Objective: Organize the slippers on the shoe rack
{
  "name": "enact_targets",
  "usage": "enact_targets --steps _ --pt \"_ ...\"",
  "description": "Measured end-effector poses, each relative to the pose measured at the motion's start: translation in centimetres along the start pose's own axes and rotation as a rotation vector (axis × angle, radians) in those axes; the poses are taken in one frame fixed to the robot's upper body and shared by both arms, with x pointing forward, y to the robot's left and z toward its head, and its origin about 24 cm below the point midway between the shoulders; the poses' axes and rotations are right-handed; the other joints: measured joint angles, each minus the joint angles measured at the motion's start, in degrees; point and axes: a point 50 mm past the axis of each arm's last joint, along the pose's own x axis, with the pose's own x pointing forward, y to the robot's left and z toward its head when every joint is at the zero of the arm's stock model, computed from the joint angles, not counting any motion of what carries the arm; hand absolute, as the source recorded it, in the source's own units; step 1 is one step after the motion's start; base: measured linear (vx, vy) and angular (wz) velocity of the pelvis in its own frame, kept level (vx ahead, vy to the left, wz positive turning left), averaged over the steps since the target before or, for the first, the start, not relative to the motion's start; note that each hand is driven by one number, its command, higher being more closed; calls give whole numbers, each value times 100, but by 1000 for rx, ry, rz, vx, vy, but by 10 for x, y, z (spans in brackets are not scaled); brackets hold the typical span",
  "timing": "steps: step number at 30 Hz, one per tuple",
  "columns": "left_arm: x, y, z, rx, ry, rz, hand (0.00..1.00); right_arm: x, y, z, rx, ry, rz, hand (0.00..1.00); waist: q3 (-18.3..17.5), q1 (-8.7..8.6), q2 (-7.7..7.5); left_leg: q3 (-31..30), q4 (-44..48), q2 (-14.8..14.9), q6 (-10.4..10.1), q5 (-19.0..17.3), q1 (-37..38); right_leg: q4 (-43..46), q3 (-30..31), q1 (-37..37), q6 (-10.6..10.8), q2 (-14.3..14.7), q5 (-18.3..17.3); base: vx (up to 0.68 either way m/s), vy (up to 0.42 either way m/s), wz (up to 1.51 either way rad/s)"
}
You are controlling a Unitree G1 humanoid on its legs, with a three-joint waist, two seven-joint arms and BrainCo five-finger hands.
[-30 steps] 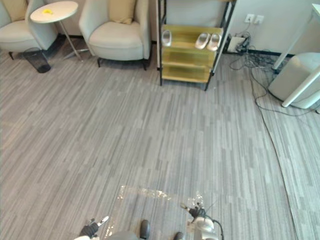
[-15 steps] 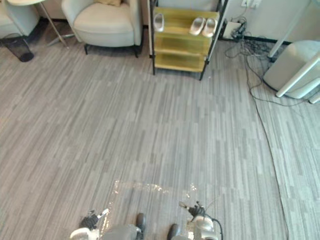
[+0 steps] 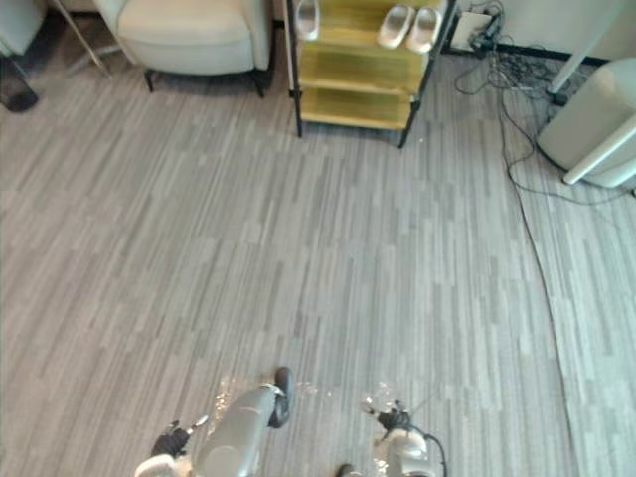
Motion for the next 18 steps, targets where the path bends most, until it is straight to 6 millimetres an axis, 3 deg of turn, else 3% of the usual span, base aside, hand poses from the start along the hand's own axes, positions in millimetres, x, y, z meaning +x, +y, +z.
enact_targets --steps 2,3,6,7,8,9,10,11,12,13,14,16,17,18 --pt "0 -2 5 2 -21 -11 0 -2 0 0 7 -17 4 0 25 -56 55 -142 -126 34 49 -302 609 1278 -163 -544 -189 -66 -107 468 38 16" --pt "0 -1 7 3 -31 -10 0 -2 1 1 1 -24 9 0 27 -102 72 -187 -297 113 6 -352 916 1308 -392 -832 -406 -54 -230 472 -24 19" --pt "1 -5 12 -7 -42 -15 0 -2 2 5 -2 -39 11 0 58 -156 149 -315 -658 428 -54 -396 1538 45 -727 -1453 -580 253 -430 501 -92 22" --pt "1 -11 18 -14 -61 -30 0 -1 2 9 -6 -50 12 0 74 -190 220 -404 -867 607 -57 -394 1796 -1392 -618 -1769 -582 580 -90 633 -160 30" --pt "1 -11 18 -14 -64 -31 0 -1 2 9 -7 -49 12 0 71 -199 216 -427 -912 616 -73 -393 1845 -1689 -586 -1805 -575 637 41 549 -151 35" --pt "1 -11 19 -11 -69 -32 0 -1 1 8 -13 -45 12 0 56 -216 189 -451 -1032 580 -238 -415 2022 -2518 -444 -1825 -588 750 615 431 -127 28" --pt "1 -8 17 -12 -62 -23 0 -2 1 2 -33 -31 16 0 12 -227 110 -547 -1081 545 -528 -579 2257 -3147 -320 -1843 -746 865 1650 578 -233 49" --pt "2 0 16 -12 -61 -4 0 -4 2 -4 -39 -15 22 0 -51 -249 -115 -651 -1094 425 -666 -678 2439 -3071 -228 -1886 -1100 785 2127 696 -301 20" --pt "2 -7 16 -34 -51 -8 0 0 -5 5 -59 -32 8 0 -113 -173 155 -758 -1059 639 -684 -704 2543 -2500 -354 -2054 -1123 909 1860 686 -327 48" --pt "-1 -20 11 -55 -36 -30 0 1 -8 12 -47 -55 -4 0 -259 -381 375 -1086 -549 872 -704 -674 2265 -2531 -475 -1936 -1053 1060 1256 549 -241 26" --pt "-1 -20 11 -56 -37 -27 0 1 -8 13 -43 -57 -6 0 -276 -379 421 -1101 -432 915 -703 -665 2216 -2542 -514 -1900 -1057 1087 1230 528 -240 52" --pt "-2 -30 10 -100 -27 -43 0 1 -8 13 -39 -61 -8 0 -254 -382 607 -1235 1183 1220 -768 -304 1554 -2778 -698 -1499 -1193 1372 1030 464 -194 23" --pt "-2 -31 12 -117 -35 -42 0 -1 -3 8 -32 -49 3 0 -214 -350 640 -1198 2370 1458 -683 173 1066 -3029 -697 -1084 -1286 1549 922 475 -140 21" --pt "-2 -30 19 -121 -62 -46 0 -3 4 6 -16 -45 15 0 -142 -295 580 -1019 3193 1630 -647 74 734 -3133 -701 -740 -1333 1632 801 457 -123 10"
